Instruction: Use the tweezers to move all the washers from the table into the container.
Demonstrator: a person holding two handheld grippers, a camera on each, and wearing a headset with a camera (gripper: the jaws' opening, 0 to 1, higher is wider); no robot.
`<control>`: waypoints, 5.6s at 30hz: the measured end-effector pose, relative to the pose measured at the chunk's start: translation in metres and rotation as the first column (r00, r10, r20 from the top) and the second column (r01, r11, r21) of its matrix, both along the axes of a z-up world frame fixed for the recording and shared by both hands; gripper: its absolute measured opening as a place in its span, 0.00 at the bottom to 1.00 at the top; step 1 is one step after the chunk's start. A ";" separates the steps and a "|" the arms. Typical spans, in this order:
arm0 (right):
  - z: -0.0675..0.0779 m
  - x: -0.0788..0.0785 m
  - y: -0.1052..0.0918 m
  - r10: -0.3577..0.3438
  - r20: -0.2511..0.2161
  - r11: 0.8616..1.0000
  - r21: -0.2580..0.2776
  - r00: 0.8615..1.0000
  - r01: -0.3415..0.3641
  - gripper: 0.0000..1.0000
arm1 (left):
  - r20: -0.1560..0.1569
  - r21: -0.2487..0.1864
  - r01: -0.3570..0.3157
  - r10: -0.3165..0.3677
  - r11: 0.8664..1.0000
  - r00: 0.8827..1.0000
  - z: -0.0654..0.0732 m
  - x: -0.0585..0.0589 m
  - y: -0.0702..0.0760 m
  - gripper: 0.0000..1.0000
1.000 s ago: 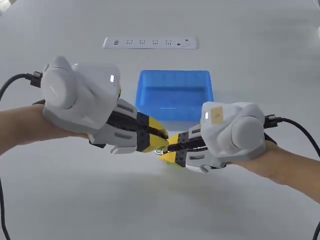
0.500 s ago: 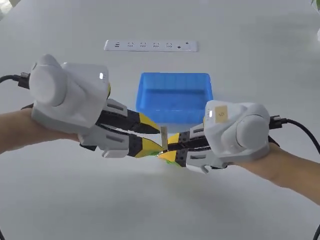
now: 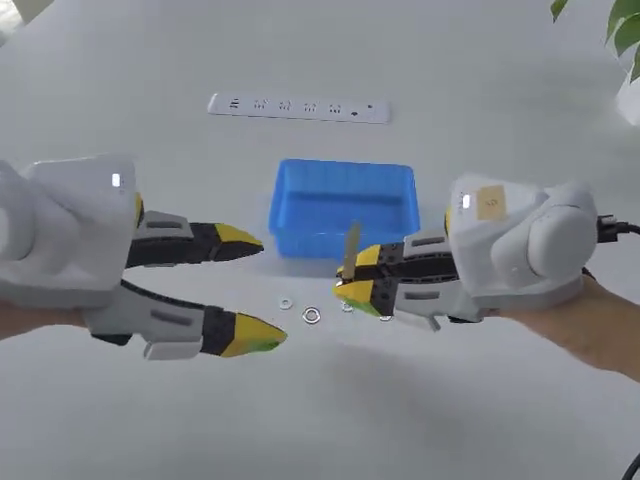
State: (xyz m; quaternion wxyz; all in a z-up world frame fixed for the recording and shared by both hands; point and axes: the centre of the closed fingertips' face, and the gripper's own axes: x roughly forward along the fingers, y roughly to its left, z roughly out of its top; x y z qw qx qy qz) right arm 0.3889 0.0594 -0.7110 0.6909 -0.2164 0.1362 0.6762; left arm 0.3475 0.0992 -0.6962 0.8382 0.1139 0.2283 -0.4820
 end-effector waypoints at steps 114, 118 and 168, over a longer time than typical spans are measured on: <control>-0.028 0.119 0.031 -0.146 -0.037 0.988 -0.048 0.989 0.144 0.11 | 0.175 -0.106 -0.164 0.180 0.981 0.968 0.040 0.141 0.019 0.68; -0.030 0.118 0.029 -0.144 -0.035 0.988 -0.054 0.989 0.142 0.11 | 0.188 -0.104 -0.137 0.155 0.985 0.970 0.046 0.151 0.005 0.67; -0.036 0.111 0.027 -0.108 -0.049 0.992 -0.064 0.993 0.105 0.11 | 0.181 0.123 0.192 -0.212 0.974 0.960 0.026 0.146 -0.051 0.05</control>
